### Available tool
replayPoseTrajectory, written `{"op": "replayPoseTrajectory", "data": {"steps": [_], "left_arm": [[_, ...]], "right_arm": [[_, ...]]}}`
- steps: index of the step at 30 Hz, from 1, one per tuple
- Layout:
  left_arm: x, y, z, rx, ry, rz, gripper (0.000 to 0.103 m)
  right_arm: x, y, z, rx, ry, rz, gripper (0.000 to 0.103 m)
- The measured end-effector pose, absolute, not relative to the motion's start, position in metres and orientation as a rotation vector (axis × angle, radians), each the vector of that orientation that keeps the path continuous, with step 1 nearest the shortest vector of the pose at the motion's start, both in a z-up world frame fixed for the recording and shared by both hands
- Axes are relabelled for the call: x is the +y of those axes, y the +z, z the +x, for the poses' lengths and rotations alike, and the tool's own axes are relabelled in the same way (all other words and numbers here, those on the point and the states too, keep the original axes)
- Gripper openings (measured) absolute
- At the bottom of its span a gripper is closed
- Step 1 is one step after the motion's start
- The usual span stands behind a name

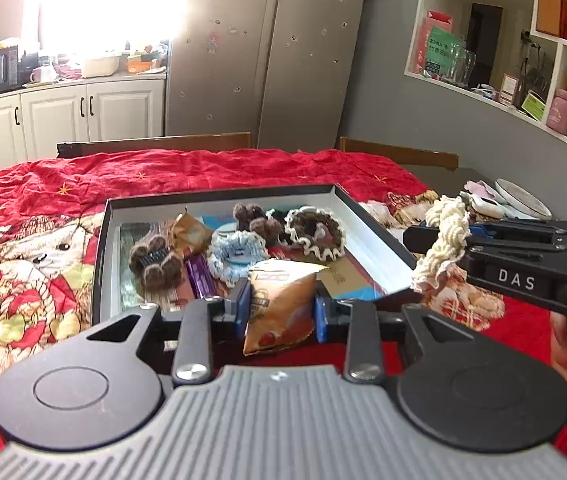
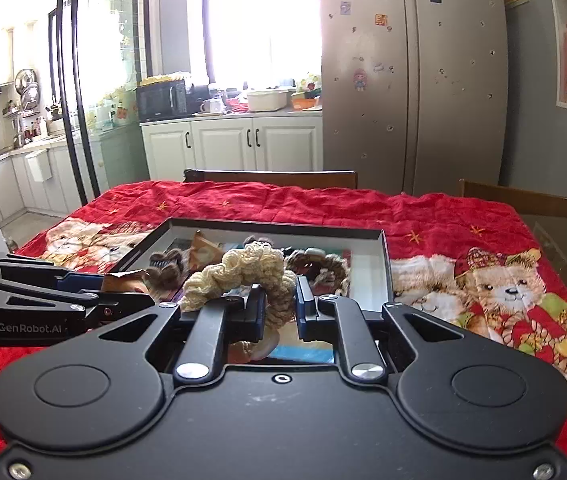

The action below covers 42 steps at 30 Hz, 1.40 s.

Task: Organize objects
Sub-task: 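Carry the snack packet with the left tool while the right tool carries the cream scrunchie over the box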

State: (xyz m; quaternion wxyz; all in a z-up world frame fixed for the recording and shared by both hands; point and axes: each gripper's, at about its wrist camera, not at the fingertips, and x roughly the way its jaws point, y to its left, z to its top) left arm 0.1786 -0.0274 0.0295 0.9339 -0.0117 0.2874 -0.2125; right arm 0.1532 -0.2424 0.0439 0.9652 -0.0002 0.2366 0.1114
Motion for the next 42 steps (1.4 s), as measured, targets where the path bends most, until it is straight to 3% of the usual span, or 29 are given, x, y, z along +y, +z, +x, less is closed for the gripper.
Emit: {"op": "replayPoseTrajectory", "data": {"steps": [42], "left_arm": [[-0.055, -0.014, 0.276, 0.677, -0.324, -0.001, 0.035]], "right_arm": [[-0.227, -0.026, 0.273, 0.687, 0.099, -0.128, 0.014]]}}
